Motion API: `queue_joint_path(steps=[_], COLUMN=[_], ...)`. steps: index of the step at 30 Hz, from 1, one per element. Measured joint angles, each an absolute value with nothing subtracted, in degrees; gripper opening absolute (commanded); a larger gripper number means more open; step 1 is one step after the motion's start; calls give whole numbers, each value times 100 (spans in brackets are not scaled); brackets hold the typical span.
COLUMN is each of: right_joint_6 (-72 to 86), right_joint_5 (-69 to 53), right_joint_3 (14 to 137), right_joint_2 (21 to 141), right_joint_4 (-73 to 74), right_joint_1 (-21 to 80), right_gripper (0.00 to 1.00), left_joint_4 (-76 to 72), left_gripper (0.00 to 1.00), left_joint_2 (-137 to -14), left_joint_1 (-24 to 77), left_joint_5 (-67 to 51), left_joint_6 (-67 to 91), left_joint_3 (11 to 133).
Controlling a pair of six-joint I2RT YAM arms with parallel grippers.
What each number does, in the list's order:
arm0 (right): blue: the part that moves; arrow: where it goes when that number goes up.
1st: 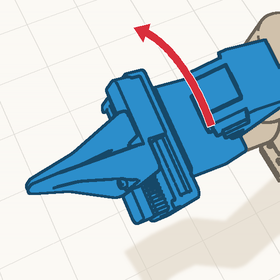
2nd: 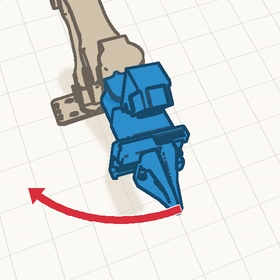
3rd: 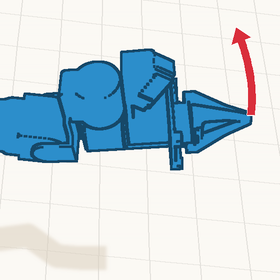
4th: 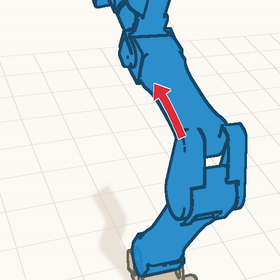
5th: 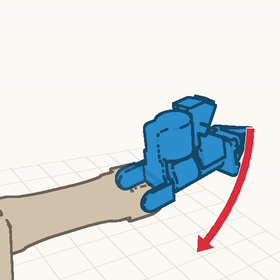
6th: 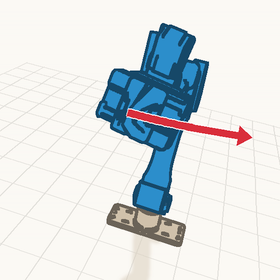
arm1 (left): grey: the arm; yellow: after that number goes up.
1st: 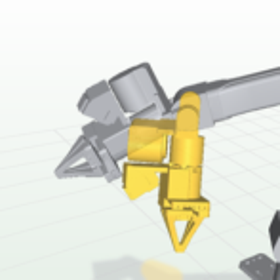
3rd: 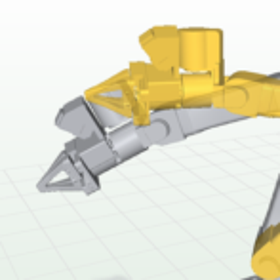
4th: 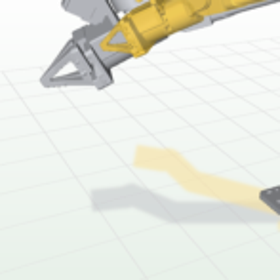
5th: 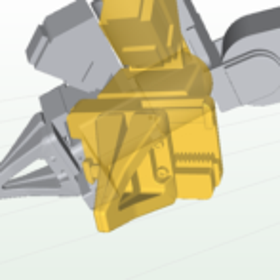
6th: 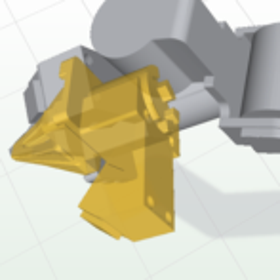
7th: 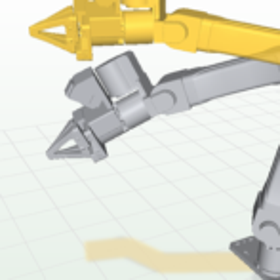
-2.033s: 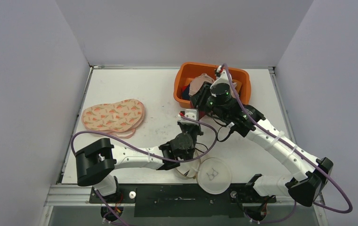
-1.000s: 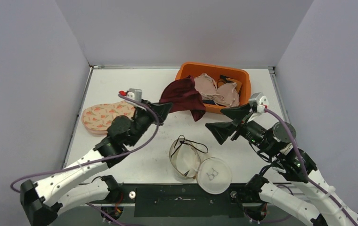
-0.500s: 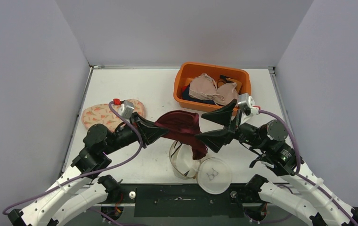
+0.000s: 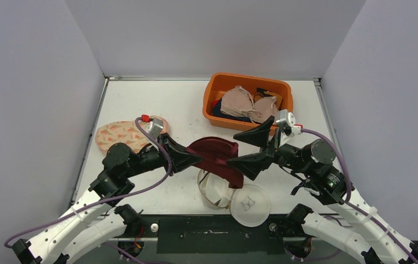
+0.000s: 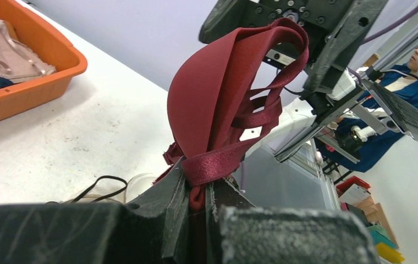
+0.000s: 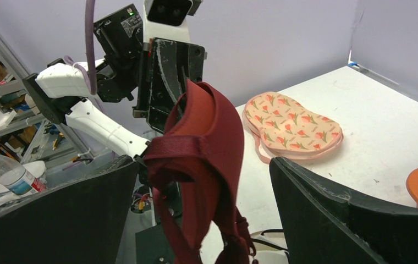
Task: Unzip the laundry bag and remove the bra
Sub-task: Place the bra in the bin.
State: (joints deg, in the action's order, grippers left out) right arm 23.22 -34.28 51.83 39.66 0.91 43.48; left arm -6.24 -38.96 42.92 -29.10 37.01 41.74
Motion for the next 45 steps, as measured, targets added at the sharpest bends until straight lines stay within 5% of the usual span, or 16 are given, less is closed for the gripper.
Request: queue_joint_path(steps=[6,18,21,24,32,45], right_joint_6=[2377,2648,2648,2628,2576,2427], right_joint_5=[-3514,-3879,-3854,-3785,-3245,405], right_joint_3=[5043,4908,4873,4873,4910,6702], right_joint_2=[4099,4595,4591,4582,4547,5236], right_joint_4=[-99,-377,-375,-368,73,1138], right_joint_1=[4348,4394,4399,4397,4399,4327], right_gripper=[94,44,26,6,5,5], left_joint_4=[-781,-1173,-1247,-1271,-1162,3], left_gripper=[0,0,1,20,99,96], left_joint_2=[-3903,-4069,-4086,-4084,-3848,-2139], left_joint_1=[4292,4292,4292,4292,4292,4289], left_joint_5=[-3059,-3118,-3118,-3109,-2528,263], left_joint_6=[3835,4086,4143,4176,4156,4187], left_joint_3=[4171,4080,4073,4073,3990,3452])
